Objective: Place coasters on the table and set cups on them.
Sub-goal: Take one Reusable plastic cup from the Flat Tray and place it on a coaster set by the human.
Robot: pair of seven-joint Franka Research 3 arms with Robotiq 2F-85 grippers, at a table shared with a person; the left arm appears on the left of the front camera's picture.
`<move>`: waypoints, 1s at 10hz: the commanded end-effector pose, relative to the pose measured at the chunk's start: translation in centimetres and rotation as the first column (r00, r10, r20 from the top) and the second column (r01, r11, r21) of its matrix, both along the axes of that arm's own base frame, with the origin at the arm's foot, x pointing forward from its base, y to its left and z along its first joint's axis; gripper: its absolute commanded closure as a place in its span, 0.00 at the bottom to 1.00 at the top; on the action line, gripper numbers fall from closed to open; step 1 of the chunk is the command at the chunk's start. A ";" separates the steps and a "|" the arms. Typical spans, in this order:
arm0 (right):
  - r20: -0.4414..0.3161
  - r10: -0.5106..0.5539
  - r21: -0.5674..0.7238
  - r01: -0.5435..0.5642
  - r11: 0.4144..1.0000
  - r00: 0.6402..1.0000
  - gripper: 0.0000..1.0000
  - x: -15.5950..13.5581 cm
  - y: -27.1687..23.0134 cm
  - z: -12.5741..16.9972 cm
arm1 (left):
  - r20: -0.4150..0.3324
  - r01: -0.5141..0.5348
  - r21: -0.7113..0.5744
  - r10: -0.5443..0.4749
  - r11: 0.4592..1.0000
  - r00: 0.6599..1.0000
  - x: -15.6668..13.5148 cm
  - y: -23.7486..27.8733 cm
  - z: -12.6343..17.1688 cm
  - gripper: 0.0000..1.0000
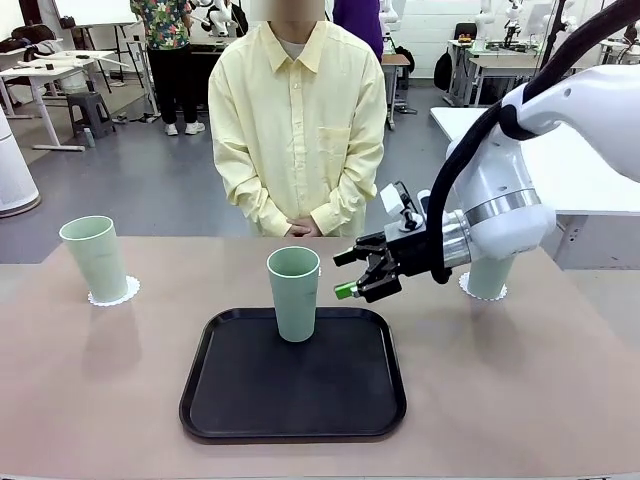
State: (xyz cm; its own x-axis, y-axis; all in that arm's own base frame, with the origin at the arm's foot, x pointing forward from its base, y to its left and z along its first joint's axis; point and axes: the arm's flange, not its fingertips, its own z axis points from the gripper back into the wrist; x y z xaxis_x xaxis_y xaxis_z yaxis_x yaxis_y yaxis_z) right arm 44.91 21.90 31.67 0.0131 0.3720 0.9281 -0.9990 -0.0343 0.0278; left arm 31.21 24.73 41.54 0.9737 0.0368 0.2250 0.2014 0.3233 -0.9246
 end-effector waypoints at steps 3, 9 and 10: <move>0.078 0.131 -0.035 -0.128 0.991 0.988 0.00 -2.5 3.3 -2.6 | 0.000 0.002 0.000 -0.002 1.000 1.000 -0.3 0.2 0.1 0.00; 0.072 0.101 -0.003 -0.101 0.995 0.992 0.00 -1.7 3.3 -3.8 | 0.000 0.002 0.000 -0.002 1.000 1.000 -0.3 0.2 0.1 0.00; 0.071 0.101 0.001 -0.101 0.995 0.992 0.00 -1.7 3.1 -3.8 | 0.000 0.002 0.000 -0.002 1.000 1.000 -0.3 0.2 0.1 0.00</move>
State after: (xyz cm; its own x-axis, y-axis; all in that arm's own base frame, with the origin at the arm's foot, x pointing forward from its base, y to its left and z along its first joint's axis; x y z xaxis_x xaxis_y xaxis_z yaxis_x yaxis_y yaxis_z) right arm 42.92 24.72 28.25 -0.0752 0.3902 0.9177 -0.9899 -0.1401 -0.0216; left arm 31.20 24.74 41.54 0.9737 0.0371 0.2249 0.2012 0.3234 -0.9246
